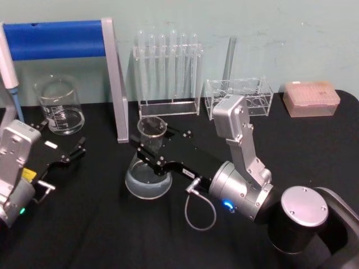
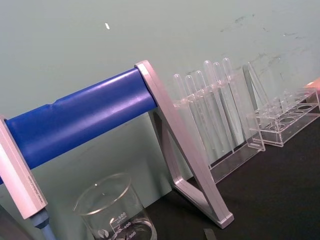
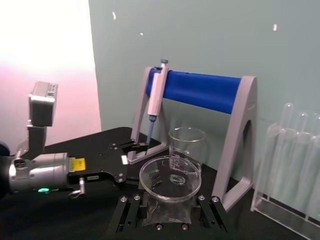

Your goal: Grasp the erlenmeyer flask with one hand, shake it three times, then place it back.

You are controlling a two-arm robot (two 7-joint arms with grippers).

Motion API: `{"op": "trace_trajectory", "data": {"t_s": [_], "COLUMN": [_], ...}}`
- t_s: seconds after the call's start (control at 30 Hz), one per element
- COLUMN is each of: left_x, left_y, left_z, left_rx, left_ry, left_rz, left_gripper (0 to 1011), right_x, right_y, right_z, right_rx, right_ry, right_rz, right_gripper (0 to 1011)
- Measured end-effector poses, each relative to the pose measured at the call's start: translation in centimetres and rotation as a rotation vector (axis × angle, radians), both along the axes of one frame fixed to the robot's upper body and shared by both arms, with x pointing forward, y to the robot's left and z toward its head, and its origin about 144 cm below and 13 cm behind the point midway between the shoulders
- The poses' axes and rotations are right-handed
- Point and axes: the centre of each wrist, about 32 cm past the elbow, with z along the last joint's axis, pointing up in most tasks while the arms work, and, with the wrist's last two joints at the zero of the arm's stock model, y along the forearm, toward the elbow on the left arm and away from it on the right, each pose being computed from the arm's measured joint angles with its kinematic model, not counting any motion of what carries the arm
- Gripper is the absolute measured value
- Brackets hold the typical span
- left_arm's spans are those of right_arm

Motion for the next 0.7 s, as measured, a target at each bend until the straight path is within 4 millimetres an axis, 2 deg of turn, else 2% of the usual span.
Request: {"op": "trace_trajectory", "data": {"t_s": [0.27,0.7], "left_x": [0.0,0.0], "left_y": [0.0,0.0], "left_z": [0.0,0.0], "left_rx": [0.0,0.0], "left_ry": [0.0,0.0], "left_rz": [0.0,0.0], "left_gripper": [1001,1001], "right_x": [0.9,3.2], "right_y": [-1.2,-5.4], "right_z": [0.1,0.7], "right_rx": [-0.001,-0.021], "right_ry": [-0.012,-0.051], "right_rz": [-0.079,-0.309], "right_gripper": [457,456]}}
